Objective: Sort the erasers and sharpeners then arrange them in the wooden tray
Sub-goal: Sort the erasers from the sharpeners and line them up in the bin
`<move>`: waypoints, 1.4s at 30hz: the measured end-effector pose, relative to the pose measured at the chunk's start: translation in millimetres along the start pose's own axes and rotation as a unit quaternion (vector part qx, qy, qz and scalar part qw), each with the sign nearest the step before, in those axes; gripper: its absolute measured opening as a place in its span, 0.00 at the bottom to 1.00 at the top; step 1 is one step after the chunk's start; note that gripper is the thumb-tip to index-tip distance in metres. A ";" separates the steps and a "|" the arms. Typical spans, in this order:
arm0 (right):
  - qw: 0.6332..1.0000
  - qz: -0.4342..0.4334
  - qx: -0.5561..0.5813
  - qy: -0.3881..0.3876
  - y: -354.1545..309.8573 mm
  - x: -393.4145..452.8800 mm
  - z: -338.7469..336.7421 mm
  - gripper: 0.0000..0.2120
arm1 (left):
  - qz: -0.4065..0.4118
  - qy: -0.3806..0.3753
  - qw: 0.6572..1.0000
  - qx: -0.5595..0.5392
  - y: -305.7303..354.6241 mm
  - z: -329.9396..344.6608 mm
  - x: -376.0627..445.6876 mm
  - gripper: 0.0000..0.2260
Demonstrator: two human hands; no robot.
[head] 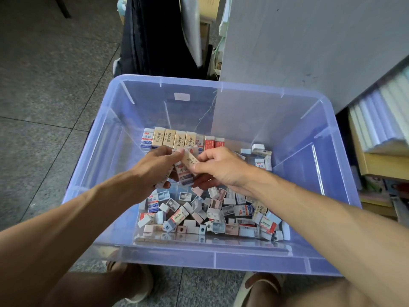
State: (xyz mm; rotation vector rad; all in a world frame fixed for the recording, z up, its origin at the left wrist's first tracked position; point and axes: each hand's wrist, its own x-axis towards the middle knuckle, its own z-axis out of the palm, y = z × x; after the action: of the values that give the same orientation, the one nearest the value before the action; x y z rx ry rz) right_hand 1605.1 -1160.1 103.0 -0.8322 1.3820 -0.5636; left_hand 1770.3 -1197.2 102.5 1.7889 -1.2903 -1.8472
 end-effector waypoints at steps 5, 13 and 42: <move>0.993 0.036 0.116 -0.004 0.7 6.9 -12.7 0.07 | 0.016 0.029 0.999 0.009 -0.4 -3.2 4.7 0.06; 0.957 0.052 -0.039 0.283 3.4 50.5 -30.0 0.09 | 0.016 0.063 0.992 0.104 -1.5 -8.5 4.7 0.05; 0.993 0.022 0.024 0.117 6.9 18.8 -52.6 0.02 | 0.056 -0.032 0.988 0.142 1.1 8.5 5.7 0.05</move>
State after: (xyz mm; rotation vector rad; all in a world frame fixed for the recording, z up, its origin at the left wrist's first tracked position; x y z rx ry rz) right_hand 1554.9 -1179.9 86.7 -0.7125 1.5896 -0.6731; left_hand 1761.0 -1198.5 98.1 1.7576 -1.7158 -1.7439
